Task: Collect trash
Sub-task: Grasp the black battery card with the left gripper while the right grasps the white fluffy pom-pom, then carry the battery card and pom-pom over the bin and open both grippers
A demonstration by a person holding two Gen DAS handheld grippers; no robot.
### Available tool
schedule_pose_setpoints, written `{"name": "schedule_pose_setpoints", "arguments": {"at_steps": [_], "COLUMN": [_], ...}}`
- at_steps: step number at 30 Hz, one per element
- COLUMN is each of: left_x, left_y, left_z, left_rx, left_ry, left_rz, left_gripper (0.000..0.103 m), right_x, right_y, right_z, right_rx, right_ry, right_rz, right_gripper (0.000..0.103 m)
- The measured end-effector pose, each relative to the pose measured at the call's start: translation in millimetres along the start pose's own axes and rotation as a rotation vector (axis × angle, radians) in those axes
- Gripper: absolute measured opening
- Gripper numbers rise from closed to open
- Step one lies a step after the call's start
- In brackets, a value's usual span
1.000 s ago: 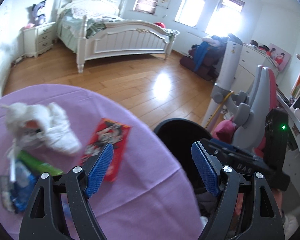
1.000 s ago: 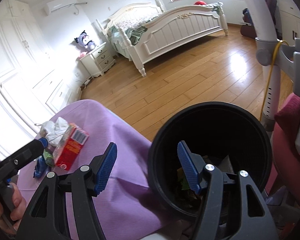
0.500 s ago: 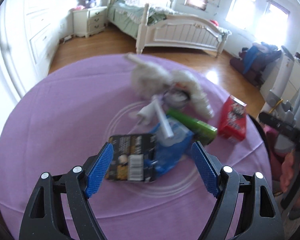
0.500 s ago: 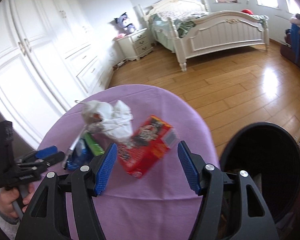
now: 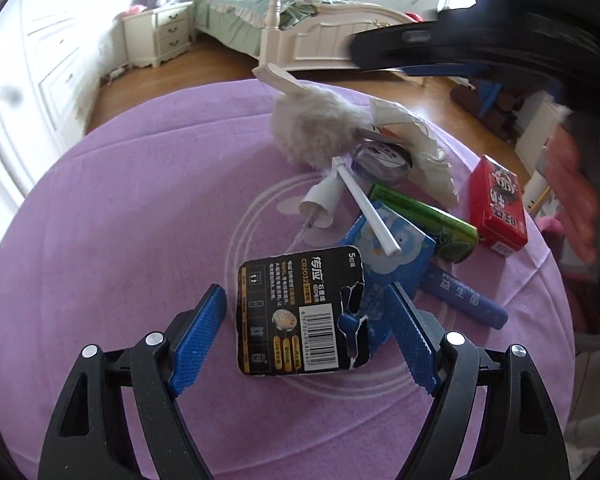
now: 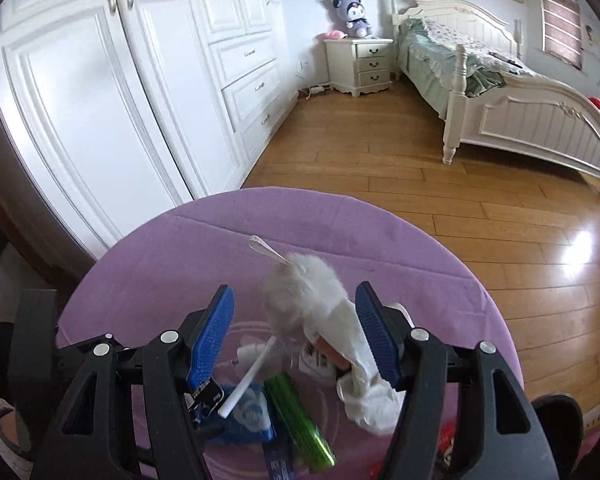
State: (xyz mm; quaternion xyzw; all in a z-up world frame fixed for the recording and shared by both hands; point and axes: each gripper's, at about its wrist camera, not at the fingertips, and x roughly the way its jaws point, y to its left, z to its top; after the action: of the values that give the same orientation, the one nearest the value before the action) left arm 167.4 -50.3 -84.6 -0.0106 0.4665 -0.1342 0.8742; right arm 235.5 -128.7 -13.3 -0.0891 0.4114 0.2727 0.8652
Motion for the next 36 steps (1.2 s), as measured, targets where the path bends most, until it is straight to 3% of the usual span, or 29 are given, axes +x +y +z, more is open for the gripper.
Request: {"name": "schedule_pose_setpoints", "arguments": {"at_steps": [3, 5, 7, 11, 16, 20, 22, 24, 28, 33, 36], "left_x": [-3, -5, -7, -7, -8, -11, -14, -21, -32, -45, -53], "left_y": [3, 7, 9, 13, 18, 32, 38, 43, 49, 70, 70], "left_z": [-2, -6, -9, -13, -15, -13, -14, -14, -18, -29, -27], "left_rx": [0.011, 0.022, 0.047, 0.077, 0.078, 0.023, -0.015, -0.042, -0.095, -0.216, -0.212], "left_ry": [-0.009, -0.01, -0.022, -0.041, -0.062, -0.076, -0.089, -0.121, -0.149, -0.171, -0.207], "left_rz": [-0.015, -0.022, -0.03, -0.035, -0.006, -0.025, 0.018, 0.01, 0.018, -0.053, 0.006], "left_gripper": [0.081, 0.087, 0.087, 0.08, 0.054, 0.052, 0.046, 0.036, 0.027, 0.027, 0.027], "right_x": [33, 55, 65, 42, -23, -70, -83, -91, -95, -85, -85], "right_y": [10, 13, 17, 22, 25, 20, 19, 17, 10, 6, 9], "right_z": [8, 7, 1, -6, -16, -40, -55, -69, -93, -122, -130], "right_rx": [-0.065, -0.089, -0.094, -0.049, 0.063, 0.174, 0.202, 0.216, 0.262, 0.317, 0.323], "right_ry": [0.092, 0.168, 0.192, 0.083, -0.123, -0.235, -0.256, -0.264, -0.258, -0.221, -0.214], "right_rz": [-0.066, -0.117, -0.137, -0.059, 0.069, 0.14, 0.143, 0.131, 0.125, 0.14, 0.14], "right_gripper": [0.063, 0.061, 0.046, 0.038, 0.038, 0.038, 0.038, 0.039, 0.039, 0.039, 0.039]}}
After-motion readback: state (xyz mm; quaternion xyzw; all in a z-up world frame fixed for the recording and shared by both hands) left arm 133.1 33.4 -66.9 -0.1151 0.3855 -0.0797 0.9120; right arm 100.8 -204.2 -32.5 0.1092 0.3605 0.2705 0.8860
